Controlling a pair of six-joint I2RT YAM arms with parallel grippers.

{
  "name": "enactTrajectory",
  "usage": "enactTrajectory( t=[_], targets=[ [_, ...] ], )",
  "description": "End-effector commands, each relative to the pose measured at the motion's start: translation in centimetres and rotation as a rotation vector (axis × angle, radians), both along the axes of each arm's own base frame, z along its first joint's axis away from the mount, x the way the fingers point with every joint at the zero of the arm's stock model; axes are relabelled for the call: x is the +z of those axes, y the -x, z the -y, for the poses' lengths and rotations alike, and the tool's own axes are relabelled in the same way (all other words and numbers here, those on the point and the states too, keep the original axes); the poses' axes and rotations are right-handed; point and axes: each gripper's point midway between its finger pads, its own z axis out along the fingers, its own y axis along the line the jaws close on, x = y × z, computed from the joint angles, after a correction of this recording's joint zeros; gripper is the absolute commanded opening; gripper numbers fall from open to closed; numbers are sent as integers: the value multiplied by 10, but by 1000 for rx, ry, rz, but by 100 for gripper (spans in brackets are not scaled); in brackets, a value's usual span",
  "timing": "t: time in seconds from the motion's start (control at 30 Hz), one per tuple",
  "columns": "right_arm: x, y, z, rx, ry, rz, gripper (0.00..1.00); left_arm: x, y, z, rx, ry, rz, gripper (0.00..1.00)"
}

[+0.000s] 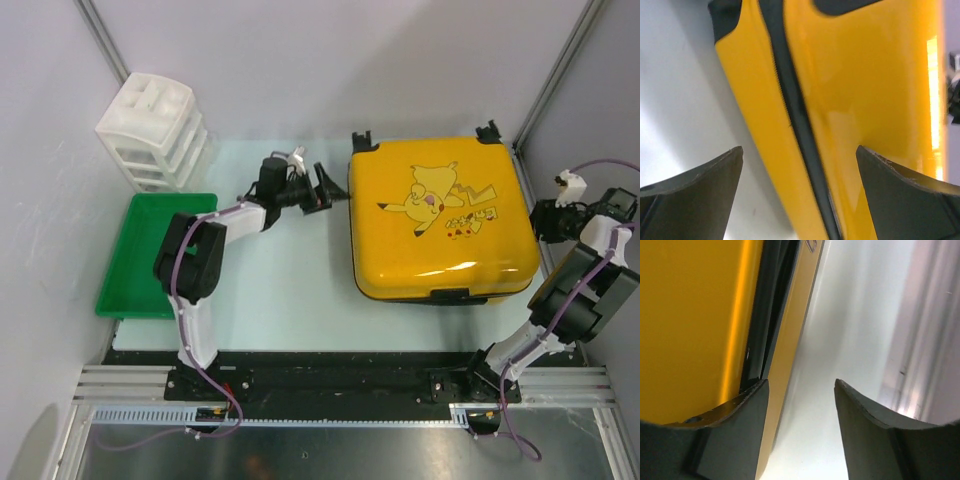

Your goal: Open, take out, and arrange the luggage

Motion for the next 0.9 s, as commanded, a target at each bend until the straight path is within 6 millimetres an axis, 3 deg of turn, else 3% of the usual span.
enactTrajectory(
  t=[0.0, 0.07, 0.17, 0.2, 0.23, 0.27, 0.3, 0.33, 0.37, 0.4, 0.47, 0.53, 0.67, 0.87],
  targets=[
    [66, -4, 5, -118, 50, 123, 68, 77, -30, 41, -32, 137, 202, 100],
    [94, -8, 11, -152, 127, 196, 74, 81, -32, 35, -16, 136, 214, 100],
    [141, -16, 18, -196, 220, 309, 79, 86, -21, 17, 2, 135, 203, 100],
    [152, -17, 20, -209, 245, 333, 80, 77, -11, 8, 11, 130, 169, 100],
    [162, -17, 19, -206, 260, 353, 80, 91, -2, 1, 14, 142, 185, 100],
    [175, -15, 16, -200, 276, 379, 80, 96, 5, -3, 18, 146, 190, 100],
    [189, -12, 8, -171, 278, 401, 82, 82, 17, -10, 25, 124, 166, 100],
    [196, -9, 3, -155, 276, 411, 82, 95, 28, -14, 31, 122, 200, 100],
    [194, -3, -6, -136, 251, 387, 82, 90, 30, -19, 60, 100, 198, 99],
    [207, 2, -24, -81, 242, 411, 82, 75, 37, -25, 76, 67, 176, 99],
    [197, 17, -49, 8, 229, 355, 82, 61, 43, -33, 99, 22, 150, 99],
    [201, 28, -80, 118, 241, 361, 82, 39, 49, -36, 91, -5, 99, 97],
    [189, 52, -118, 209, 210, 281, 81, -8, 54, -26, 25, -28, -24, 95],
    [190, 86, -160, 327, 163, 256, 81, -29, 35, -6, -44, -21, -54, 94]
  ],
)
